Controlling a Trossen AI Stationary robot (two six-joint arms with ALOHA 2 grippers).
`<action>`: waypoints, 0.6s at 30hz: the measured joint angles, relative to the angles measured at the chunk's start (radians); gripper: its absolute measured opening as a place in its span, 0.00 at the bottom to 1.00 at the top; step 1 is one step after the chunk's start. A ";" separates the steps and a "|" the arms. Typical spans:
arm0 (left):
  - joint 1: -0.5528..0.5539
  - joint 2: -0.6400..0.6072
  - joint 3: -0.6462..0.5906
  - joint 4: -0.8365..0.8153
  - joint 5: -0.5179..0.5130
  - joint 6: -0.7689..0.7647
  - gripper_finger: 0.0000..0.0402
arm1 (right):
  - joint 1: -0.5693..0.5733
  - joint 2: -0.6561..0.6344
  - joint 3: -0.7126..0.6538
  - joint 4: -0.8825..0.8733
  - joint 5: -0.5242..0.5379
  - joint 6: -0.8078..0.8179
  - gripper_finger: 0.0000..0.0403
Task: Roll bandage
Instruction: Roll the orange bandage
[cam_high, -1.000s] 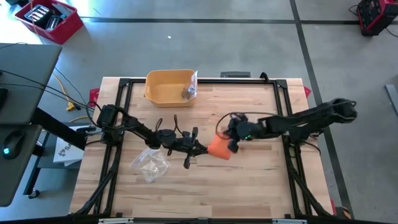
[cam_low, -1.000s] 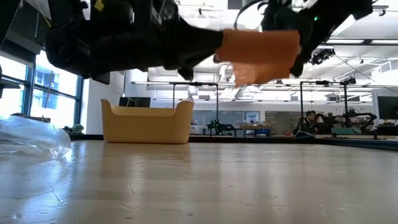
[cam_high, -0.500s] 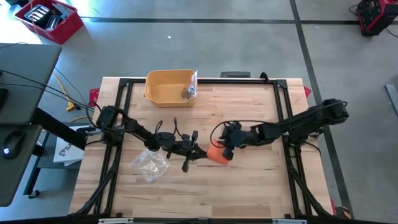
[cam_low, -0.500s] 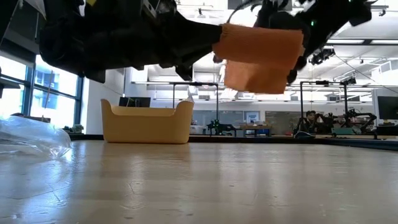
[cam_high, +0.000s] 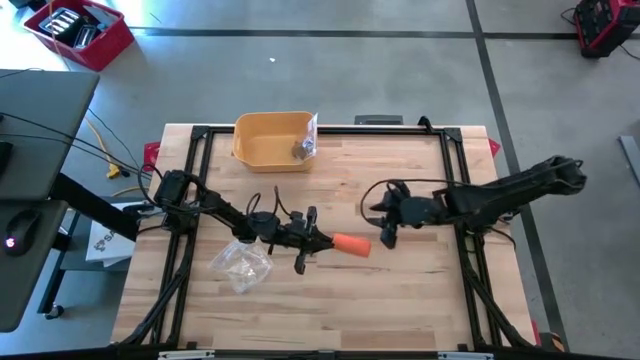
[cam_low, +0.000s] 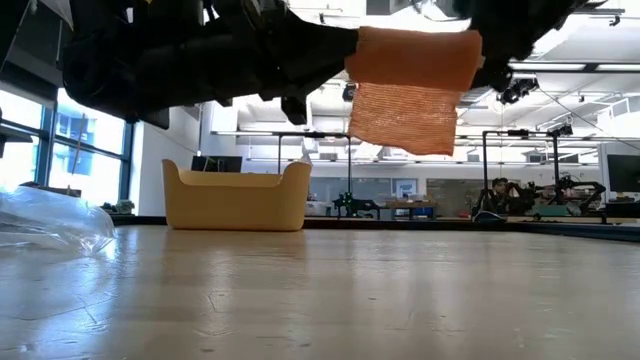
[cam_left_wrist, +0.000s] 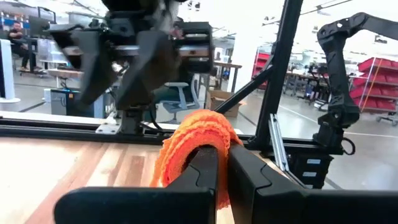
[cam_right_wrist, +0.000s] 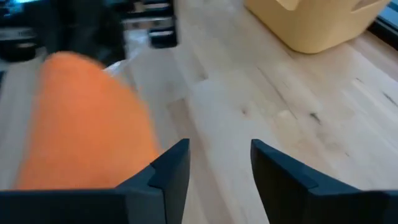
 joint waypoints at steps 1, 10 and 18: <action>0.000 0.000 0.000 0.000 -0.002 0.000 0.02 | 0.019 -0.015 0.000 -0.014 0.000 -0.001 0.40; 0.000 0.000 0.000 0.014 -0.017 0.033 0.02 | 0.333 0.005 -0.080 0.084 0.089 0.059 0.40; 0.000 0.000 0.000 0.056 -0.016 0.036 0.02 | 0.449 0.126 -0.220 0.559 0.380 0.070 0.40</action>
